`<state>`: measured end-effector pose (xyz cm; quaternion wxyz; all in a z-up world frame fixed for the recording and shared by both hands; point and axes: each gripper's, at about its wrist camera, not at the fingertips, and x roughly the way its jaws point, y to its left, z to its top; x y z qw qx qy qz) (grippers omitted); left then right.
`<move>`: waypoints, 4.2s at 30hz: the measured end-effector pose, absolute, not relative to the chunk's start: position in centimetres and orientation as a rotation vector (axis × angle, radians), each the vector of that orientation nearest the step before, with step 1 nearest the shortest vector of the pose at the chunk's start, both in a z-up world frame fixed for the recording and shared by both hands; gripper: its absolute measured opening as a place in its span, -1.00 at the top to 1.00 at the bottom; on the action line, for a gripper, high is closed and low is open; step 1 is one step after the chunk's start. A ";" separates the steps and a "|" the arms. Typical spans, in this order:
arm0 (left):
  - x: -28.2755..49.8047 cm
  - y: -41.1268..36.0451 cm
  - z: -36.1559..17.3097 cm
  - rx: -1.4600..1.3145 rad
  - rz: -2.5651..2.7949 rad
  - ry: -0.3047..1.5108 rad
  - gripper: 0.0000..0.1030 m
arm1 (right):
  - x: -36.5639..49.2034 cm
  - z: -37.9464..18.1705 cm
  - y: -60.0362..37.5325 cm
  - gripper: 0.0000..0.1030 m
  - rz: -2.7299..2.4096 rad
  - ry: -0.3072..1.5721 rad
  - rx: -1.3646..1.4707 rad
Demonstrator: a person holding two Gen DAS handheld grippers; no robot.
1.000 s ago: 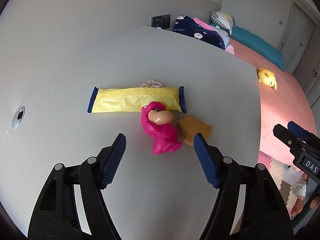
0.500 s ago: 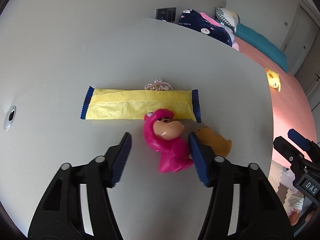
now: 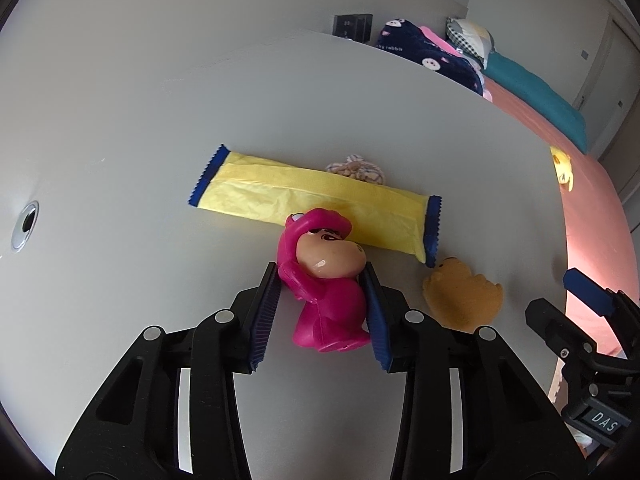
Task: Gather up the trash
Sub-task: 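Grasp the pink doll with the left tool while the right tool grasps the brown plush, then lift the pink doll and brown plush with both tools and carry toward the bin, then open both tools to drop the doll and plush into the bin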
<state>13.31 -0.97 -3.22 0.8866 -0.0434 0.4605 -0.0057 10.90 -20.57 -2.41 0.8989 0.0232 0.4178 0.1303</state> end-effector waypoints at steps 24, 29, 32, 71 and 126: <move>9.3 4.2 -1.6 -0.173 0.093 0.917 0.22 | 12.5 -3.3 -12.4 -0.15 0.383 0.891 -0.092; 9.5 4.2 -1.6 -0.175 0.093 0.915 0.22 | 12.5 -3.6 -12.8 0.14 0.367 0.894 -0.095; 9.4 3.9 -1.6 -0.170 0.082 0.914 0.22 | 12.6 -3.5 -13.2 0.24 0.372 0.900 -0.084; 5.0 -4.5 0.6 -0.038 -0.107 0.859 0.22 | 4.9 0.8 -22.6 0.25 0.241 0.796 0.026; 1.5 -22.6 -2.0 0.218 -0.478 0.934 -0.87 | -2.2 0.6 -39.6 -0.51 -0.146 0.767 0.224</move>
